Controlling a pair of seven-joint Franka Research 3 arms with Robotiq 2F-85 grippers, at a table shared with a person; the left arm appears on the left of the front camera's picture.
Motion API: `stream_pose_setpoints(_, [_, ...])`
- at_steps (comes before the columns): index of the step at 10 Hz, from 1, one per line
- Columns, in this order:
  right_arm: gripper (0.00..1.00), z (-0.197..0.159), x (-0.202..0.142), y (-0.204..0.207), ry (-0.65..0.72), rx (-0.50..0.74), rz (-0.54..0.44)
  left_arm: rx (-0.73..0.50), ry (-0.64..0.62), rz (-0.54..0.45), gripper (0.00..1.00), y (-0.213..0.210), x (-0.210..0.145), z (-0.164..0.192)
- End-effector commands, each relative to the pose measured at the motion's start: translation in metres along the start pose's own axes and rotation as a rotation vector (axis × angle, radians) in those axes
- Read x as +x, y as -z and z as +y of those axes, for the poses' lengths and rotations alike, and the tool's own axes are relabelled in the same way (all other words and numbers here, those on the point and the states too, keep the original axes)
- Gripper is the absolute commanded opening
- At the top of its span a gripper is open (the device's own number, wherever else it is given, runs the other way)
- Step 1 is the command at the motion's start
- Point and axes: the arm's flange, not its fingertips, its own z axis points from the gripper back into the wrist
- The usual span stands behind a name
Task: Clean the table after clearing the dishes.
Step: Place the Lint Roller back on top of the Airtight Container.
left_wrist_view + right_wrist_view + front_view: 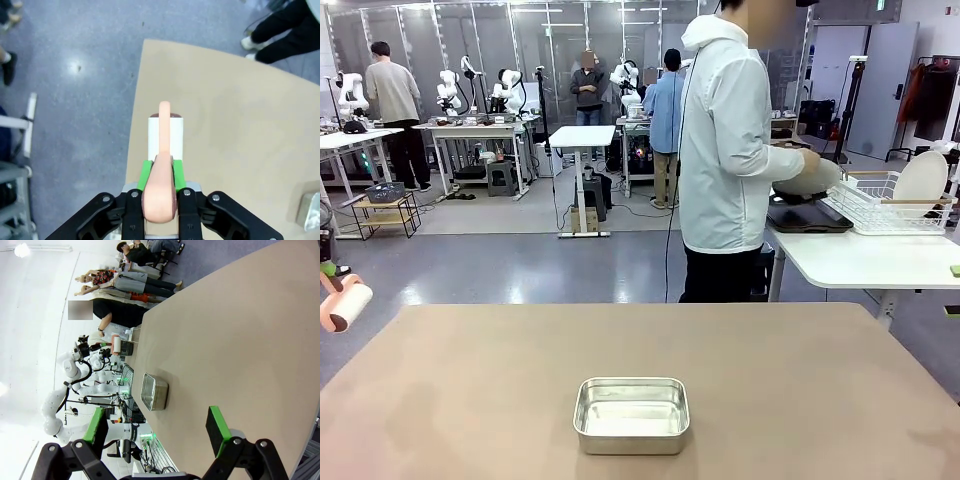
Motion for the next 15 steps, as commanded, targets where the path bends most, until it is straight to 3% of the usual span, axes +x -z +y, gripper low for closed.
stream_pose_setpoints(1, [1.0, 0.004, -0.003, 0.001, 0.003, -0.005, 0.01, 0.006, 0.315, -0.162, 0.2, -0.049, 0.008, -0.069])
stream_pose_setpoints(4, [1.0, 0.004, -0.003, 0.001, 0.003, -0.005, 0.01, -0.063, 0.835, -0.318, 0.2, -0.101, -0.022, -0.18])
stream_pose_setpoints(6, [1.0, 0.004, -0.003, 0.001, 0.003, -0.005, 0.01, -0.176, 1.088, -0.258, 0.2, -0.11, -0.049, -0.242])
stream_pose_setpoints(8, [1.0, 0.004, -0.003, 0.001, 0.003, -0.005, 0.01, -0.244, 1.289, -0.215, 0.2, -0.115, -0.08, -0.282])
stream_pose_setpoints(10, [1.0, 0.004, -0.003, 0.001, 0.003, -0.005, 0.01, -0.253, 1.381, -0.226, 0.2, -0.138, -0.1, -0.288])
stream_pose_setpoints(11, [1.0, 0.004, -0.003, 0.001, 0.003, -0.005, 0.01, -0.246, 1.292, -0.201, 0.2, -0.111, -0.091, -0.312])
stream_pose_setpoints(14, [1.0, 0.004, -0.003, 0.001, 0.003, -0.005, 0.01, -0.255, 1.339, -0.195, 0.2, -0.117, -0.098, -0.311])
stream_pose_setpoints(15, [1.0, 0.004, -0.003, 0.001, 0.003, -0.005, 0.01, -0.372, 1.43, -0.154, 0.2, -0.109, -0.101, -0.323])
